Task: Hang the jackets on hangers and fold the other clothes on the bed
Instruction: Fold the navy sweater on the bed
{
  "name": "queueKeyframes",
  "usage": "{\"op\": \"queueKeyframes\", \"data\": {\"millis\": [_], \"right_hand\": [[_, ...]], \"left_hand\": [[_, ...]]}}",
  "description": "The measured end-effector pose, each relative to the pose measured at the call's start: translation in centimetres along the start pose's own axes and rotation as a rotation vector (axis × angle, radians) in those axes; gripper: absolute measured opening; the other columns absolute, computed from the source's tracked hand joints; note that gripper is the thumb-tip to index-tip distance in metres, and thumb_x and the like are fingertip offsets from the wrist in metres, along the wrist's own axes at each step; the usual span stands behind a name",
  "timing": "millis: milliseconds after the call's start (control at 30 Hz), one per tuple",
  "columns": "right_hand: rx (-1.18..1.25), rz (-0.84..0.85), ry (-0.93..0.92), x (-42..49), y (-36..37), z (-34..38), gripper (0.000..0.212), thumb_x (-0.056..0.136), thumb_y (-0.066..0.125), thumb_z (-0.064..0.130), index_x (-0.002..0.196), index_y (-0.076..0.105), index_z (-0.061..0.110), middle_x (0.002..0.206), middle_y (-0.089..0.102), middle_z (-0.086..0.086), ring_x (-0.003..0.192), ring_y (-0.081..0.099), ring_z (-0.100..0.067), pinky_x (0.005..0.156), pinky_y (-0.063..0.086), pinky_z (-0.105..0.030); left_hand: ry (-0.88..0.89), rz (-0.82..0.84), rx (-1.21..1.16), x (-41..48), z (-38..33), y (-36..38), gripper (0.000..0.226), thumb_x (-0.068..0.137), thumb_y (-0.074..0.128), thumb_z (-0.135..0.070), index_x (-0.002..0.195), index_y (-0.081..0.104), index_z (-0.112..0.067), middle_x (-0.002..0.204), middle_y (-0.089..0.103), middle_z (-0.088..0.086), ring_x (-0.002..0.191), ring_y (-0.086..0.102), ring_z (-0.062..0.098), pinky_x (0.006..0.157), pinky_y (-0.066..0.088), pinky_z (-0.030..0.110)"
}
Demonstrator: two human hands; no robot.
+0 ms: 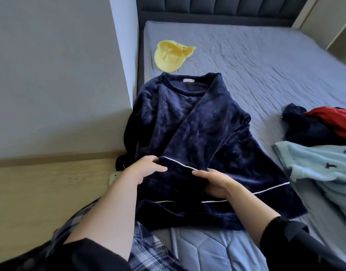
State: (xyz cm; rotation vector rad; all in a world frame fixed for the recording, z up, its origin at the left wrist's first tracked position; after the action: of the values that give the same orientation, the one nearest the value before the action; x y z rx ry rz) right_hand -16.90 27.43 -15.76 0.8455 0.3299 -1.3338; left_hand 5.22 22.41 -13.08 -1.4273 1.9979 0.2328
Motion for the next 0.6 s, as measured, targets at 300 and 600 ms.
{"op": "queueKeyframes", "data": {"millis": [300, 600], "right_hand": [[-0.593, -0.258, 0.049, -0.1, -0.1, 1.0, 0.051, 0.079, 0.065, 0.059, 0.103, 0.063, 0.013, 0.085, 0.072, -0.007, 0.063, 0.069, -0.025, 0.049, 0.053, -0.029], [-1.56, -0.797, -0.196, -1.0, -0.4, 5.7, 0.045, 0.09, 0.053, 0.052, 0.072, 0.053, 0.01, 0.071, 0.068, -0.006, 0.065, 0.065, -0.024, 0.053, 0.04, -0.027]], "left_hand": [[0.095, -0.125, 0.448, 0.6, 0.4, -1.2, 0.038, 0.074, 0.075, -0.045, 0.089, 0.067, -0.011, 0.089, 0.067, 0.002, 0.084, 0.063, 0.018, 0.075, 0.047, 0.029], [0.491, -0.572, 0.582, 0.0, -1.2, -1.9, 0.05, 0.085, 0.06, -0.018, 0.134, 0.05, -0.025, 0.131, 0.051, -0.003, 0.115, 0.05, 0.023, 0.089, 0.045, 0.036]]}}
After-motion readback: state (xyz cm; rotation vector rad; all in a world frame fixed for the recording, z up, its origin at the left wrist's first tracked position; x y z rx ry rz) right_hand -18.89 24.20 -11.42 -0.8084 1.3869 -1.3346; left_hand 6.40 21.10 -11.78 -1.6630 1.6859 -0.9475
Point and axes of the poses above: each hand's wrist, its own x-axis towards the middle knuckle, its own y-axis out of the palm, z = x × y, the point moved 3 cm from there along x, towards the middle knuckle
